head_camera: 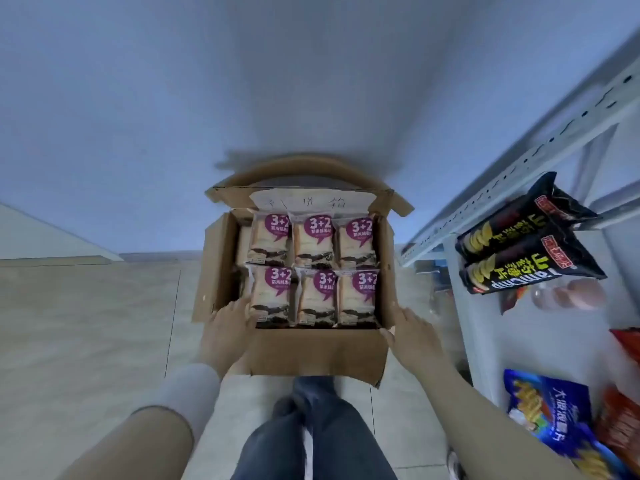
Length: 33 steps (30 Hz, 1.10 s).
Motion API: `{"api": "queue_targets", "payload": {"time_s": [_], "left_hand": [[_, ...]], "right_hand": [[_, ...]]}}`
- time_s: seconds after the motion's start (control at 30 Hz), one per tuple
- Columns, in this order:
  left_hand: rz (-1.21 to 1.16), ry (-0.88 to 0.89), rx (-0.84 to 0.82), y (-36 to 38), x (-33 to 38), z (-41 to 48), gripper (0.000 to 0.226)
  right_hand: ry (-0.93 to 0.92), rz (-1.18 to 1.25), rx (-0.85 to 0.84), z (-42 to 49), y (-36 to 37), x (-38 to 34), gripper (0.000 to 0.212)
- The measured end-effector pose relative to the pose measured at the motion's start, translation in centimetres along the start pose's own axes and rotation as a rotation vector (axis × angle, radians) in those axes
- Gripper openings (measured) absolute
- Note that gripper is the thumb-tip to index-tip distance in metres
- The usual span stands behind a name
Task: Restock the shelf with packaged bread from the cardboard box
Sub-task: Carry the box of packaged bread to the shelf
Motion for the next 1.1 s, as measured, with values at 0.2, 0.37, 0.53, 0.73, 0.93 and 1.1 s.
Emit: {"api": "queue_targets", "payload": {"time_s": [0.2,0.37,0.53,0.73,0.93,1.1], "left_hand": [[-0.36,-0.329,0.213,0.2,-6.4,5.0,0.055],[-0.442,-0.393,0.19,2.1,-10.2,10.0,0.052],[-0.42,-0.355,0.259,3.3,-11.4,11.1,0.036],[-0.316,-0.314,0.31,2.2,-10.7,10.4,0.028],[-0.286,-0.183,0.307,1.1,-10.6,7.4,0.027],[-0.25,0.008,0.238,0.0,-10.5,3.3,0.027]], "right_hand": [[0.249,0.492,-0.17,7.2,1.0,0.3,0.06],[0.295,0.76,-0.164,12.7,2.2,-1.4,0.054],[0.308,0.791,-0.061,14.1,3.4,-1.2,0.037],[0.293,0.719,0.062,13.6,2.7,-1.1,0.031],[0.377,0.774,0.137,7.6,4.4,0.2,0.028],[0.534,0.816,0.218,-2.3,7.7,1.2,0.026]]}}
Point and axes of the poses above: each hand's wrist, its own z-axis towards the middle knuckle, its own y-axis out of the palm, x = y × z, the point moved 4 cm from there along z, towards the middle knuckle, and after that the axes turned 13 degrees about y, right-handed, at the moved point
